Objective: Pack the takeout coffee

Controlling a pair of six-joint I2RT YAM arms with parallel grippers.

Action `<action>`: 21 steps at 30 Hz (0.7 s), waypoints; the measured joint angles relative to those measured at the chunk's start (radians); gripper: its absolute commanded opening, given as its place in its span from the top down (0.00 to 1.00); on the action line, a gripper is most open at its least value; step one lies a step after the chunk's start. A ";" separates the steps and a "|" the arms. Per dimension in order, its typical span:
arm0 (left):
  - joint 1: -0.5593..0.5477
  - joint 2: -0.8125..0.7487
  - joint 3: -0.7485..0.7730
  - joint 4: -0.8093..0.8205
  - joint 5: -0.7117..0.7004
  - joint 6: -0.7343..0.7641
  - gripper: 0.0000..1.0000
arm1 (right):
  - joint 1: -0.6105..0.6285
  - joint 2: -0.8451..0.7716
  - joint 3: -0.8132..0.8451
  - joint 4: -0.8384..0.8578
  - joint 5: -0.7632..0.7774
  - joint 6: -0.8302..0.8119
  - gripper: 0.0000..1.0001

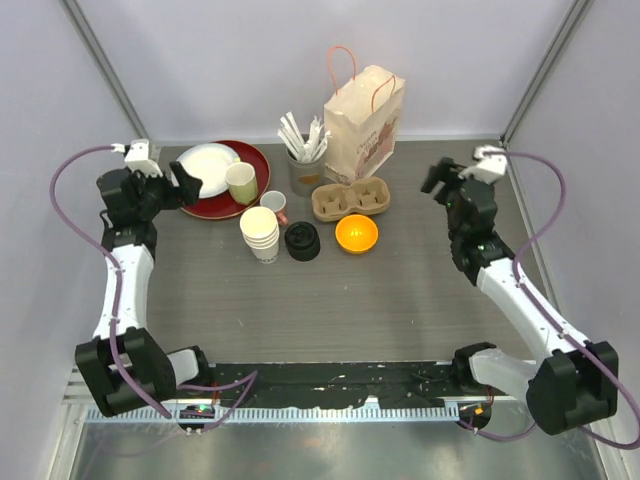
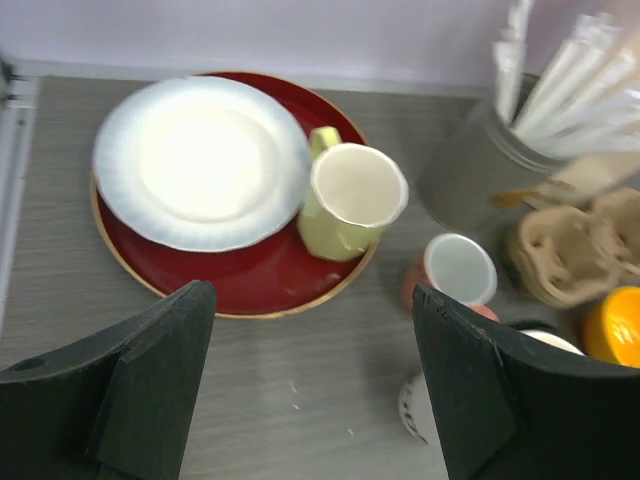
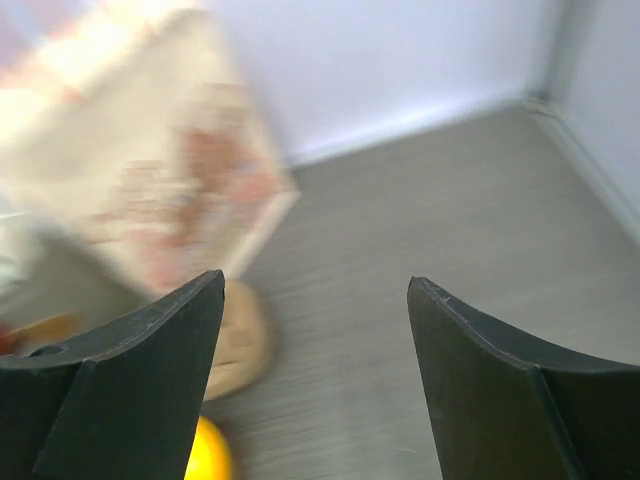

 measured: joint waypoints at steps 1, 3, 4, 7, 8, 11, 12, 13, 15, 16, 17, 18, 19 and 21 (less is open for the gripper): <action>-0.001 -0.004 0.053 -0.094 0.040 0.022 0.17 | 0.063 0.008 0.084 -0.080 -0.003 0.002 0.23; -0.002 -0.006 0.159 -0.277 0.099 0.062 0.19 | 0.179 0.032 0.227 -0.187 -0.024 0.003 0.28; -0.003 -0.006 0.213 -0.364 0.123 0.086 0.19 | 0.254 0.047 0.299 -0.250 -0.033 0.003 0.29; -0.003 -0.011 0.327 -0.565 0.174 0.153 0.22 | 0.415 0.126 0.489 -0.377 -0.067 0.005 0.33; -0.005 -0.016 0.343 -0.607 0.184 0.166 0.22 | 0.456 0.153 0.537 -0.412 -0.076 0.005 0.34; -0.016 -0.031 0.367 -0.739 0.210 0.207 0.22 | 0.552 0.248 0.661 -0.487 -0.096 0.006 0.35; -0.021 -0.031 0.372 -0.779 0.217 0.215 0.22 | 0.581 0.283 0.692 -0.504 -0.098 0.006 0.35; -0.027 -0.030 0.373 -0.818 0.223 0.227 0.22 | 0.609 0.329 0.737 -0.523 -0.102 0.006 0.35; -0.034 -0.029 0.373 -0.867 0.227 0.236 0.22 | 0.645 0.418 0.815 -0.563 -0.111 0.006 0.35; -0.038 -0.027 0.373 -0.886 0.228 0.240 0.22 | 0.655 0.457 0.849 -0.573 -0.116 0.006 0.34; -0.040 -0.027 0.373 -0.898 0.228 0.243 0.22 | 0.666 0.507 0.894 -0.592 -0.123 0.005 0.34; -0.042 -0.025 0.373 -0.912 0.228 0.249 0.22 | 0.677 0.561 0.943 -0.620 -0.132 0.005 0.34; -0.042 -0.023 0.373 -0.919 0.228 0.251 0.22 | 0.682 0.595 0.969 -0.632 -0.138 0.005 0.36; -0.047 -0.018 0.372 -0.928 0.228 0.257 0.22 | 0.688 0.672 1.035 -0.675 -0.159 0.003 0.45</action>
